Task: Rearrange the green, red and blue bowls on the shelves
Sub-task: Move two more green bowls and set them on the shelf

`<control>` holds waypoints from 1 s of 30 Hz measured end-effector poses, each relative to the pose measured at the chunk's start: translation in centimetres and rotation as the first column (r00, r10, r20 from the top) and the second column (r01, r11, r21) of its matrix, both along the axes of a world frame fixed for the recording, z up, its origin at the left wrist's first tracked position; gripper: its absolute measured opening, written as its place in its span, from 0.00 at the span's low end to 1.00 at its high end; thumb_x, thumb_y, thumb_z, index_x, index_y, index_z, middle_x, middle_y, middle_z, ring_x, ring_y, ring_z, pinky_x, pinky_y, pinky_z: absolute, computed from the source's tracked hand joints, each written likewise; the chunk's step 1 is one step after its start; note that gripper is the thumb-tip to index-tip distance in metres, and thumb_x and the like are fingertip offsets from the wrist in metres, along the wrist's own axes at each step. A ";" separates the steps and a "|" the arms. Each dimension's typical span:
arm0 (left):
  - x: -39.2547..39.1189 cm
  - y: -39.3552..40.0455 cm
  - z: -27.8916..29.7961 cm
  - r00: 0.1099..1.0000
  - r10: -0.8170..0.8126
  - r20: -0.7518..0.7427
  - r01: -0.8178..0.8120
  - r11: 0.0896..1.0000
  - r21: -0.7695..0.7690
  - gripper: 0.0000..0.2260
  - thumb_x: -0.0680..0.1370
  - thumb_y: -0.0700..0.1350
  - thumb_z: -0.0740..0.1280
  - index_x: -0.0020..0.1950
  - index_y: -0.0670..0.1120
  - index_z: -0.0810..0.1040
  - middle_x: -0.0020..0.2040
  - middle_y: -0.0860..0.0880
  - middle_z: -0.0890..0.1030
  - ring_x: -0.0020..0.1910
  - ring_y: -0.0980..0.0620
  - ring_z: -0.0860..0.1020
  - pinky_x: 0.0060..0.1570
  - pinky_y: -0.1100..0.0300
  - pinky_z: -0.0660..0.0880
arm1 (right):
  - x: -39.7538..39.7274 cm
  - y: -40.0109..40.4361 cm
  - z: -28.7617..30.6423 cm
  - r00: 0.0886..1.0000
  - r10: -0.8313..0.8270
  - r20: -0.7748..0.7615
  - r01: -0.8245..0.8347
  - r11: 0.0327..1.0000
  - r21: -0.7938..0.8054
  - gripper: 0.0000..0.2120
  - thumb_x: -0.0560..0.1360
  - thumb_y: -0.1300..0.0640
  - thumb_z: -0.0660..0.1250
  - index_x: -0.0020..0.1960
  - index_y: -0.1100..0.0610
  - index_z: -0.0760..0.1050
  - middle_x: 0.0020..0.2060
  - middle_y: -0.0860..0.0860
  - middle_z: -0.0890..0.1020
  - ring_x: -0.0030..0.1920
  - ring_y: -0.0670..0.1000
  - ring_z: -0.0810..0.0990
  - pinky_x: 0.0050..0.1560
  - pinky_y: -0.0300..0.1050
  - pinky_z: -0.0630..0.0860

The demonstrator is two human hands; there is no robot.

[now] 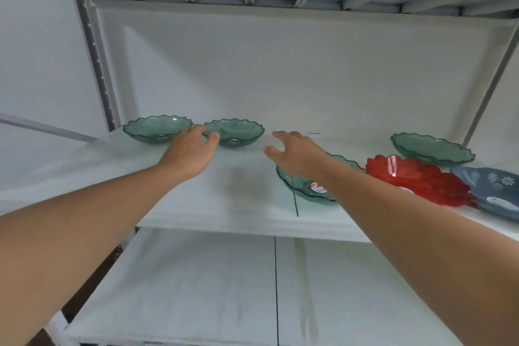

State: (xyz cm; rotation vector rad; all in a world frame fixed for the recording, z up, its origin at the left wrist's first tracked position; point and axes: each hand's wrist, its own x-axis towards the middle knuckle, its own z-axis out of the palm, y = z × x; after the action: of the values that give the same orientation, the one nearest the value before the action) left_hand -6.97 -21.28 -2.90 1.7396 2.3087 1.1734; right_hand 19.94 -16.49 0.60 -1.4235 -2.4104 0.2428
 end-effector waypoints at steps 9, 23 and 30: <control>8.0 -2.6 2.7 0.998 -0.053 -0.018 0.053 0.999 0.002 0.31 0.81 0.66 0.55 0.78 0.50 0.72 0.75 0.49 0.75 0.73 0.47 0.72 0.69 0.50 0.69 | 8.6 -2.9 1.0 0.998 -0.053 -0.025 0.053 0.999 0.005 0.35 0.82 0.34 0.55 0.84 0.47 0.60 0.82 0.54 0.65 0.80 0.60 0.64 0.75 0.63 0.66; 13.8 0.7 0.3 0.971 -0.228 0.075 0.234 0.969 -0.080 0.29 0.81 0.66 0.54 0.76 0.51 0.74 0.75 0.48 0.75 0.73 0.46 0.72 0.66 0.50 0.70 | 14.9 -4.5 -0.7 0.966 -0.256 0.041 0.257 0.966 -0.020 0.34 0.80 0.36 0.57 0.83 0.48 0.64 0.77 0.56 0.70 0.76 0.62 0.68 0.71 0.60 0.70; 16.2 2.6 0.2 0.977 -0.202 0.073 0.209 0.972 -0.109 0.32 0.79 0.67 0.54 0.77 0.50 0.72 0.76 0.46 0.74 0.72 0.44 0.73 0.67 0.49 0.71 | 18.5 -2.6 -0.6 0.969 -0.247 0.025 0.247 0.969 -0.012 0.34 0.80 0.35 0.56 0.83 0.48 0.64 0.77 0.56 0.71 0.76 0.61 0.68 0.73 0.60 0.69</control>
State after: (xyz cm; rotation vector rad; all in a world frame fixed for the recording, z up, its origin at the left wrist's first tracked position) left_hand 9.22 -18.65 -2.72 1.8212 2.0583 1.0202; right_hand 38.46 -19.06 0.04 -1.7226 -2.2232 0.1851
